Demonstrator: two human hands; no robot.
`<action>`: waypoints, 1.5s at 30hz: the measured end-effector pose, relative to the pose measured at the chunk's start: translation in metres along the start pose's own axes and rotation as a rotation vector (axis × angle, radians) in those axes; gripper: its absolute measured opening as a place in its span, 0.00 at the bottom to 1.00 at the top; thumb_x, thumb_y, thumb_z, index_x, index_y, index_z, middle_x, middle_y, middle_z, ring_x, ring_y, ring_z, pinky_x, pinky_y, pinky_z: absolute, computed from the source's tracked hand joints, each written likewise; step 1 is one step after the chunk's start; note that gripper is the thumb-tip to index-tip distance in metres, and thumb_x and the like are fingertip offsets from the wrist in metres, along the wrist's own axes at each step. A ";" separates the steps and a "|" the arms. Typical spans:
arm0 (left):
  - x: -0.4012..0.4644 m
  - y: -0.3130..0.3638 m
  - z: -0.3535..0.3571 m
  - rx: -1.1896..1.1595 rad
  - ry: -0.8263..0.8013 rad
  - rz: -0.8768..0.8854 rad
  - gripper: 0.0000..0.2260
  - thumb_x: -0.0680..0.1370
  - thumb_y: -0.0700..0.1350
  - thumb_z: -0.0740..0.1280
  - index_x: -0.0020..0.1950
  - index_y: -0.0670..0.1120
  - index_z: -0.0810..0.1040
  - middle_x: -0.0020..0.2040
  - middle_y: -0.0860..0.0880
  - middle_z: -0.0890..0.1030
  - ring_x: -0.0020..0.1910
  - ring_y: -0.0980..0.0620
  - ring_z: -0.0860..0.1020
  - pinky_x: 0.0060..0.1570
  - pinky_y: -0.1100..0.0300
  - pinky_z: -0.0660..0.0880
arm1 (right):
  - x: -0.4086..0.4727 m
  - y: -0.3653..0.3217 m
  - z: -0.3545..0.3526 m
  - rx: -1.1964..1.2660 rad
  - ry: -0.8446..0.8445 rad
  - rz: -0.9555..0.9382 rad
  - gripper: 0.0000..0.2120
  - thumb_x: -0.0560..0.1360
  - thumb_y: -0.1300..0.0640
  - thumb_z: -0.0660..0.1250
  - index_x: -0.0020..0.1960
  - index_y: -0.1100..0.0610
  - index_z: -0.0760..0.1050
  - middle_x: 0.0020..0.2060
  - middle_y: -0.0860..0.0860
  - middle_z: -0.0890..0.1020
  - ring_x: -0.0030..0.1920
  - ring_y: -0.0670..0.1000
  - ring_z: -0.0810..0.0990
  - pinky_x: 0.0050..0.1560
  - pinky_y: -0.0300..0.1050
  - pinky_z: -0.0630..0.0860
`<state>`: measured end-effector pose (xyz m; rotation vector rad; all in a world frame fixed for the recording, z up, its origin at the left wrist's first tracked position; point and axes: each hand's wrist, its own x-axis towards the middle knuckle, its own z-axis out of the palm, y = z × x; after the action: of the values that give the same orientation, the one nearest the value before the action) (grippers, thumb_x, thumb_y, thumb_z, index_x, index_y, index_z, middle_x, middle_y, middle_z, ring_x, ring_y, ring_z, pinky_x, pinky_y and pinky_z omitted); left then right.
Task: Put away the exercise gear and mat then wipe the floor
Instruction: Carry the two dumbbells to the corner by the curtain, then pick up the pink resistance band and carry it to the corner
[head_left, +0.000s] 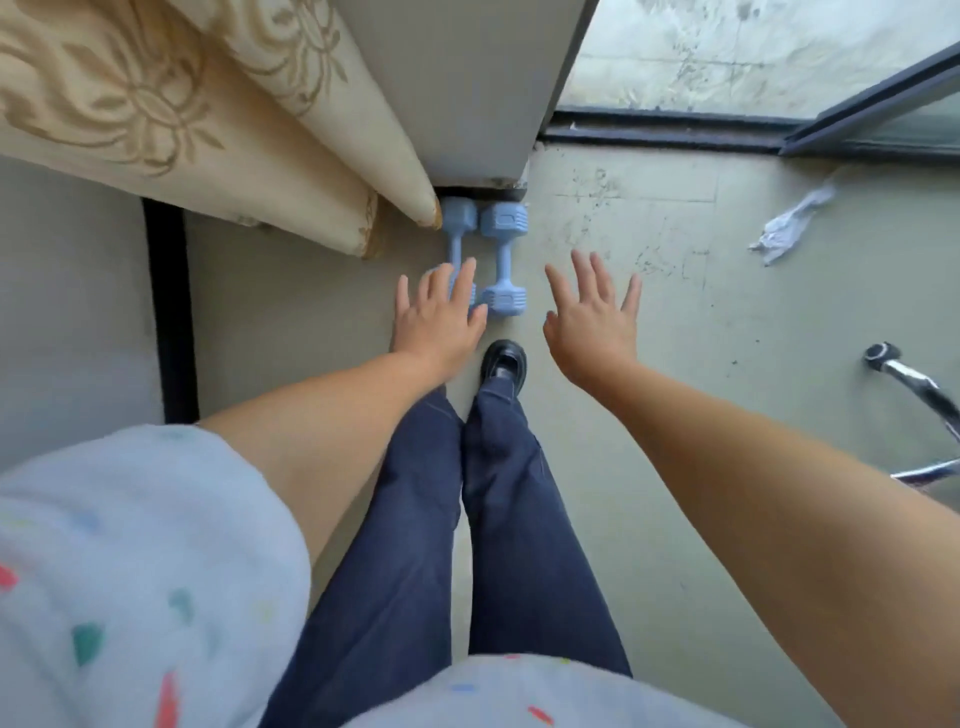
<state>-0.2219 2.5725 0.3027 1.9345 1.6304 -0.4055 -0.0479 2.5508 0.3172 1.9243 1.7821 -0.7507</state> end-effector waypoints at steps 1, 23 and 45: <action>-0.016 -0.003 -0.011 0.008 0.001 -0.008 0.26 0.81 0.53 0.53 0.77 0.47 0.52 0.73 0.45 0.61 0.72 0.46 0.59 0.73 0.43 0.47 | -0.017 0.000 -0.009 -0.008 0.004 0.005 0.27 0.81 0.50 0.49 0.78 0.49 0.44 0.78 0.52 0.43 0.77 0.53 0.39 0.73 0.66 0.40; -0.295 -0.003 -0.106 -0.323 0.406 -0.877 0.25 0.82 0.53 0.49 0.78 0.48 0.48 0.76 0.44 0.58 0.75 0.47 0.58 0.74 0.43 0.52 | -0.144 -0.137 -0.161 -0.478 0.116 -0.884 0.26 0.81 0.51 0.49 0.77 0.48 0.47 0.77 0.51 0.48 0.77 0.51 0.42 0.73 0.64 0.39; -0.582 0.347 0.162 -0.996 0.555 -2.045 0.26 0.82 0.53 0.50 0.78 0.48 0.48 0.77 0.45 0.55 0.76 0.48 0.55 0.74 0.42 0.48 | -0.494 -0.042 0.066 -1.149 -0.066 -2.114 0.25 0.82 0.49 0.47 0.78 0.49 0.46 0.78 0.52 0.48 0.77 0.52 0.43 0.73 0.66 0.38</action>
<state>0.0130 1.9802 0.5842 -0.8313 2.7204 0.3117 -0.1151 2.1317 0.5819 -1.0604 2.5765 0.0066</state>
